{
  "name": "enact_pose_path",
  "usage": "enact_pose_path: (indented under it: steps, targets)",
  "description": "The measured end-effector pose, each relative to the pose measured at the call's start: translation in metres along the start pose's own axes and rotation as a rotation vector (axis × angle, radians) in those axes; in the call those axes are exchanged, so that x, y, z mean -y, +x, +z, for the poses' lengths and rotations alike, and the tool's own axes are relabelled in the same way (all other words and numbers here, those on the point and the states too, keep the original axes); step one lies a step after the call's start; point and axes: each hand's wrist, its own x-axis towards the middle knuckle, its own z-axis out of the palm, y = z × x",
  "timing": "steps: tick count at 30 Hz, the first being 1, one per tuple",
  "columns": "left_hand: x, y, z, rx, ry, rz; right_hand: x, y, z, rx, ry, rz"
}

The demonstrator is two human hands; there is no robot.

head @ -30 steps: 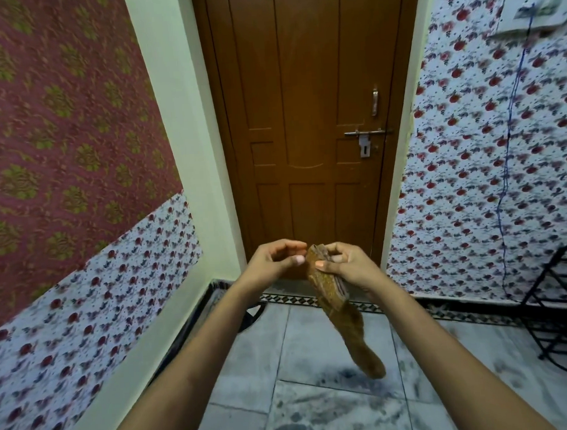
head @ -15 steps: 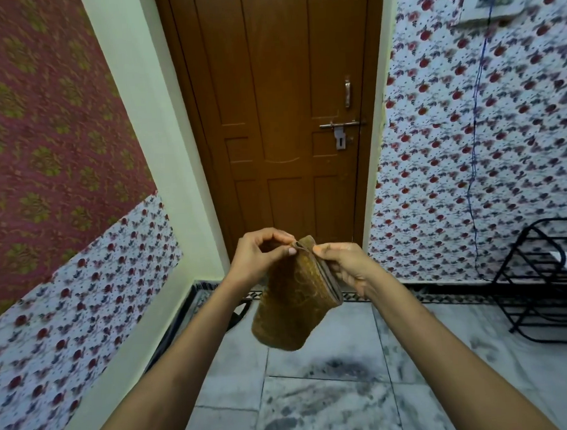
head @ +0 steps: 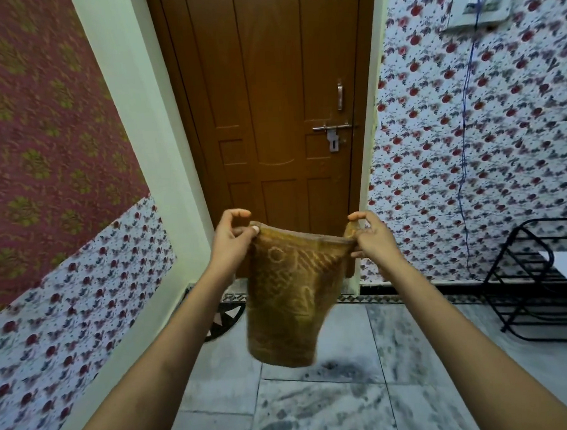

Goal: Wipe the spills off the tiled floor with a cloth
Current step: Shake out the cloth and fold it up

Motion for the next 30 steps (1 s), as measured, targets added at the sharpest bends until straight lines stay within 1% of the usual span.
enact_pose_path:
  steps: [4, 7, 8, 10, 11, 12, 13, 14, 15, 16, 18, 19, 20, 22, 24, 25, 30]
  targets:
    - [-0.016, 0.006, -0.011, 0.034, 0.068, 0.032, -0.014, 0.000, -0.002, 0.075, 0.060, 0.018]
    - [-0.025, 0.007, -0.015, 0.027, 0.089, 0.068, -0.022, -0.004, 0.000, 0.119, 0.074, 0.010]
    - [-0.028, 0.007, -0.018, 0.029, 0.083, 0.077, -0.024, -0.005, -0.001, 0.152, 0.026, -0.006]
    - [-0.033, 0.007, -0.025, 0.075, 0.075, 0.099, -0.028, -0.009, -0.002, 0.190, -0.157, -0.072]
    - [-0.035, 0.006, -0.028, 0.108, 0.074, 0.110, -0.030, -0.010, -0.002, 0.161, -0.261, -0.122]
    - [-0.037, 0.004, -0.030, 0.131, 0.066, 0.117, -0.031, -0.011, -0.001, 0.095, -0.355, -0.176]
    - [-0.038, 0.004, -0.032, 0.136, 0.049, 0.117, -0.029, -0.013, -0.001, 0.024, -0.415, -0.223]
    - [-0.038, 0.005, -0.034, 0.120, 0.023, 0.107, -0.028, -0.013, -0.002, -0.013, -0.425, -0.259]
    - [-0.037, 0.007, -0.036, 0.084, -0.007, 0.088, -0.026, -0.011, -0.004, -0.002, -0.374, -0.277]
    - [-0.035, 0.011, -0.038, 0.037, -0.033, 0.060, -0.023, -0.010, -0.006, 0.053, -0.260, -0.266]
    - [-0.030, 0.019, -0.036, -0.051, -0.046, -0.012, -0.016, -0.009, -0.008, 0.195, -0.056, -0.176]
    - [-0.026, 0.024, -0.033, -0.080, -0.028, -0.051, -0.012, -0.010, -0.007, 0.222, 0.000, -0.109]
    - [-0.022, 0.027, -0.028, -0.104, -0.006, -0.090, -0.009, -0.010, -0.003, 0.209, 0.047, -0.040]
    - [-0.013, 0.030, -0.016, -0.142, 0.018, -0.152, -0.007, -0.012, 0.009, 0.119, 0.180, 0.083]
    - [-0.003, 0.028, -0.004, -0.134, 0.013, -0.169, -0.007, -0.016, 0.021, 0.041, 0.312, 0.169]
    - [0.002, 0.024, 0.001, -0.118, 0.012, -0.164, -0.007, -0.019, 0.027, 0.030, 0.331, 0.187]
    - [0.024, -0.004, 0.021, 0.003, 0.065, -0.126, -0.009, -0.033, 0.053, 0.099, 0.306, 0.221]
